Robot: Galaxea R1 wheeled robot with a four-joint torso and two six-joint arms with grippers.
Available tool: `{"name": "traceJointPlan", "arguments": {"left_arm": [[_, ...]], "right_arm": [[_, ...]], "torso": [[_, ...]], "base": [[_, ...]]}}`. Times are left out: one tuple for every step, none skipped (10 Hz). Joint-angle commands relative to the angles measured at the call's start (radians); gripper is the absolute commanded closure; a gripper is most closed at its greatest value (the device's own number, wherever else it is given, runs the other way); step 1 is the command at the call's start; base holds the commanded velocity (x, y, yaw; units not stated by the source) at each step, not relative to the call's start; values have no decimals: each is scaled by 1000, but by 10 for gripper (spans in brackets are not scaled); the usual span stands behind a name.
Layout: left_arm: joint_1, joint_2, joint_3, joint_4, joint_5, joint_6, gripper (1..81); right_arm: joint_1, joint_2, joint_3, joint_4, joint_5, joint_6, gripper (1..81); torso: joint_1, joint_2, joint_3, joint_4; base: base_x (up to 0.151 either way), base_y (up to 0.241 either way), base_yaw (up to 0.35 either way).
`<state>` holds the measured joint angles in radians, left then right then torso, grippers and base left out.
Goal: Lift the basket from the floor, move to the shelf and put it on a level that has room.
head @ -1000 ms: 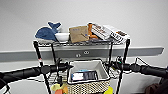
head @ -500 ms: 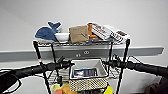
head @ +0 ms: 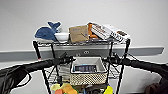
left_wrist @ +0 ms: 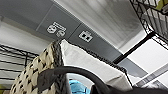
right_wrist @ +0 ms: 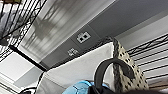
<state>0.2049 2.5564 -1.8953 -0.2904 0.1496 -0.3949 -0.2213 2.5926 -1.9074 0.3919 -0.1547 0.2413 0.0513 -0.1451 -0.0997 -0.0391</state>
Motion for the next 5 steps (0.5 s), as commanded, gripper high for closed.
{"name": "traceJointPlan", "arguments": {"left_arm": [[-232,65,-106,39,-39,8,811],[-241,85,-146,59,-36,8,811],[-250,104,-180,63,-31,8,811],[-253,127,-215,66,-31,10,811],[-253,153,-255,88,-27,8,811]], "right_arm": [[236,98,-133,-14,24,3,811],[245,126,-178,-18,24,3,811],[251,154,-222,-22,23,3,811],[253,183,-264,-36,23,3,811],[253,215,-321,-51,23,4,811]], "torso": [[0,0,0,0],[0,0,0,0],[0,0,0,0],[0,0,0,0],[0,0,0,0]], "base": [[0,0,0],[0,0,0],[0,0,0],[0,0,0],[0,0,0]]}}
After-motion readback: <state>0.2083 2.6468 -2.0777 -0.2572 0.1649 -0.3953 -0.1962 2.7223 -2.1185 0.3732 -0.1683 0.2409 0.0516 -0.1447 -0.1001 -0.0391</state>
